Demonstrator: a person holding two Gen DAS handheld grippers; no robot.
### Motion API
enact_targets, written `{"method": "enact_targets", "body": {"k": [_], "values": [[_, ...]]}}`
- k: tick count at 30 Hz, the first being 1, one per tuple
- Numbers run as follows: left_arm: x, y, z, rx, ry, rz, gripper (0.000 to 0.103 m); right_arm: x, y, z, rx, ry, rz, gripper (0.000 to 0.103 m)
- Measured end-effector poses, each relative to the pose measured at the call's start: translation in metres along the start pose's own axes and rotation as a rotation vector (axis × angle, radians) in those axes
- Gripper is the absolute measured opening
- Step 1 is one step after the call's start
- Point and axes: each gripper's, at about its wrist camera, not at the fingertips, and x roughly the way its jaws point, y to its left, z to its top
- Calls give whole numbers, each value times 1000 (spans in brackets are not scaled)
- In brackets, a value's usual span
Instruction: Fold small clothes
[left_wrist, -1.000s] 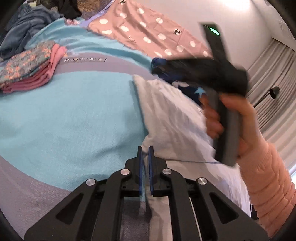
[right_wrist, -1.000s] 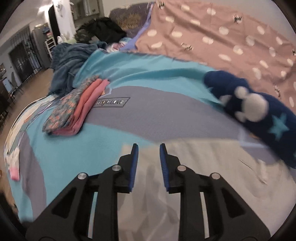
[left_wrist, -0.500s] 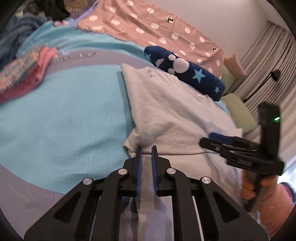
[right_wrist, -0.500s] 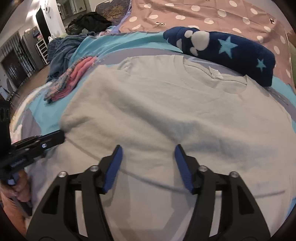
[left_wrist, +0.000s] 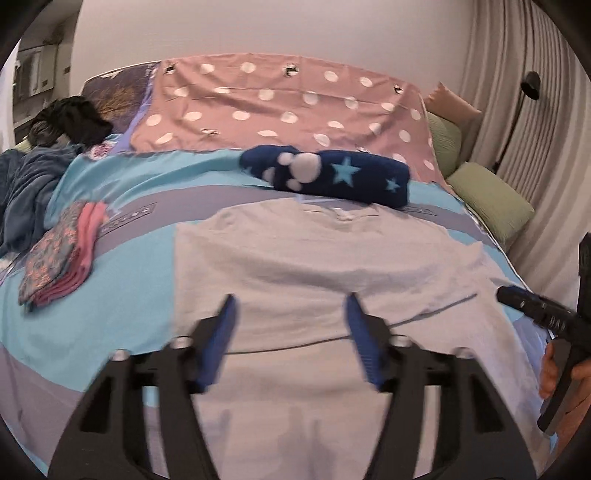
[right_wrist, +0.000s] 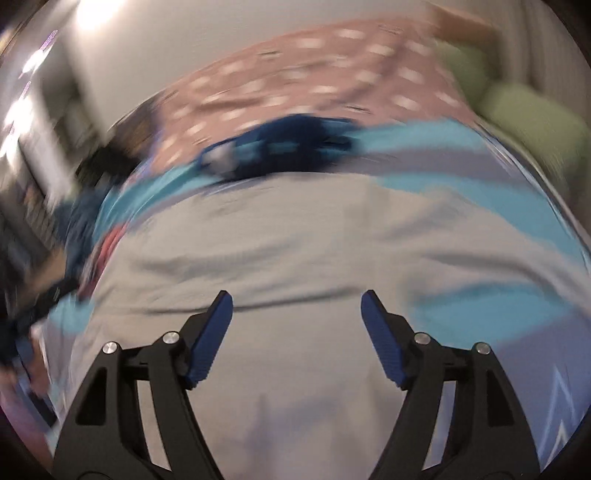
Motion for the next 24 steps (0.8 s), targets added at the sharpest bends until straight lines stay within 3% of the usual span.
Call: {"method": "enact_targets", "body": {"k": [2, 7, 10, 13, 16, 18, 19, 21, 23, 24], "values": [[7, -15, 0, -4, 8, -18, 81, -9, -61, -1, 172, -5, -18, 74], [30, -59, -5, 32, 66, -38, 83, -33, -207, -26, 577, -51, -95, 72], [42, -80, -8, 71, 96, -39, 83, -45, -274, -45, 759, -79, -156, 72], [55, -104, -8, 121, 113, -28, 83, -44, -317, -58, 889, -89, -159, 70], [64, -118, -7, 144, 122, -21, 83, -39, -339, -57, 944, -127, -138, 70], [70, -125, -6, 149, 129, -16, 83, -29, -346, -51, 962, -141, -172, 69], [72, -127, -5, 151, 133, -13, 83, -24, -350, -48, 969, -150, -194, 65], [74, -128, -6, 156, 135, -6, 83, -17, -363, -43, 996, -161, -267, 40], [75, -128, -6, 167, 132, 7, 83, -12, -371, -40, 998, -136, -309, 9], [76, -125, -7, 175, 131, 18, 83, -12, -374, -39, 998, -126, -311, 8]]}}
